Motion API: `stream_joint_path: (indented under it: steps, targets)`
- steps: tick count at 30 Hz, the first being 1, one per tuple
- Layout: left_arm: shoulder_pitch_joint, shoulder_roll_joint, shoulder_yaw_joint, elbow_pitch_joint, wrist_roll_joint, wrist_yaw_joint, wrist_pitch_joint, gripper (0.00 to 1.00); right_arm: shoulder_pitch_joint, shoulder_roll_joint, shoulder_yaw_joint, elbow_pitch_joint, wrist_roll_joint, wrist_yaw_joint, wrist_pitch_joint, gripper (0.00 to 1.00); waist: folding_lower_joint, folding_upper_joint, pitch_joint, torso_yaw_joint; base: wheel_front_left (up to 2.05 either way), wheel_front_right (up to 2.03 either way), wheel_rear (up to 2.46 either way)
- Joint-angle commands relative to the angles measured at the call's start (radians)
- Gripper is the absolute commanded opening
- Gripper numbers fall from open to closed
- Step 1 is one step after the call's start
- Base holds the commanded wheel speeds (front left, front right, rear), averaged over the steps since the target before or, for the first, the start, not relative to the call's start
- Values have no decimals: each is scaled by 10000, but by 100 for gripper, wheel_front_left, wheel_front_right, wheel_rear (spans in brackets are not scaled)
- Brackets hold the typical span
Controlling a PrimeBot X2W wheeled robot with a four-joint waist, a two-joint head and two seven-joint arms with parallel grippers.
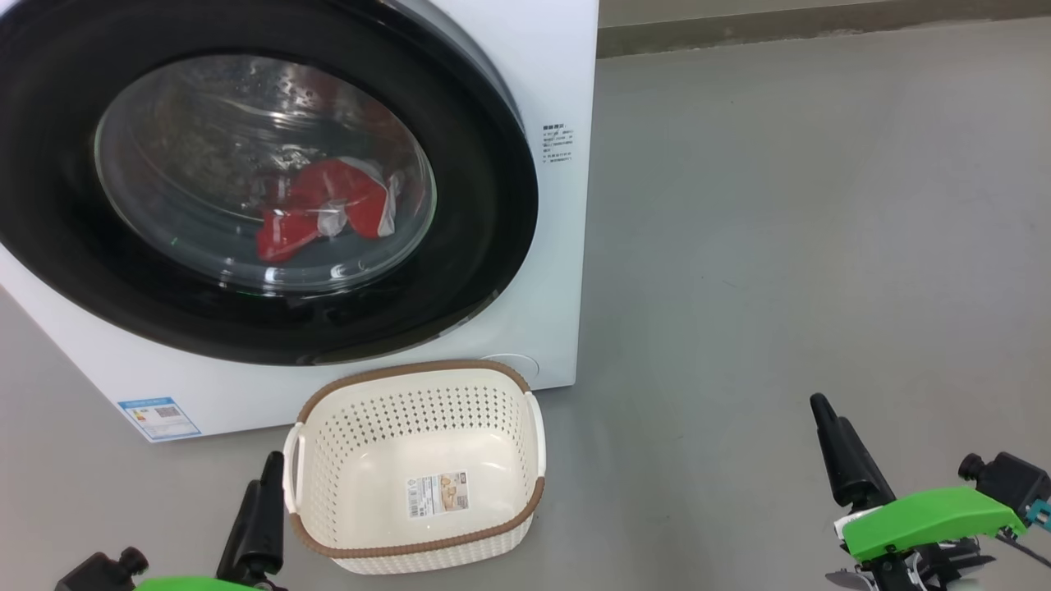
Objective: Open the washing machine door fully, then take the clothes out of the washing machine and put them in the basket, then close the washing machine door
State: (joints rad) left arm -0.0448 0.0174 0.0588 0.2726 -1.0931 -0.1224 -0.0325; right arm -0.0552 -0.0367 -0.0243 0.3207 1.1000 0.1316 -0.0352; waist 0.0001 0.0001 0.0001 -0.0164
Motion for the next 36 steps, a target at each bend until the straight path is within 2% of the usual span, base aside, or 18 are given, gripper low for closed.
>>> stream_joint_path:
  steps: [1,16,36]
  targets:
    - [-484,153,140,-341,438,-35,-148,100,-557,-135,76,-324,-363,-4,-121,100,-1,-1,5,-10,0,0,0]
    - [-542,189,24,-634,2803,163,-590,100,-747,-155,338,-273,-2235,-5,-563,100,-1,-1,4,-104,0,0,0]
    - [-715,235,-57,-895,5207,315,-1149,100,-994,-211,654,-302,-4693,-6,-1123,100,-1,-1,57,-188,0,0,0]
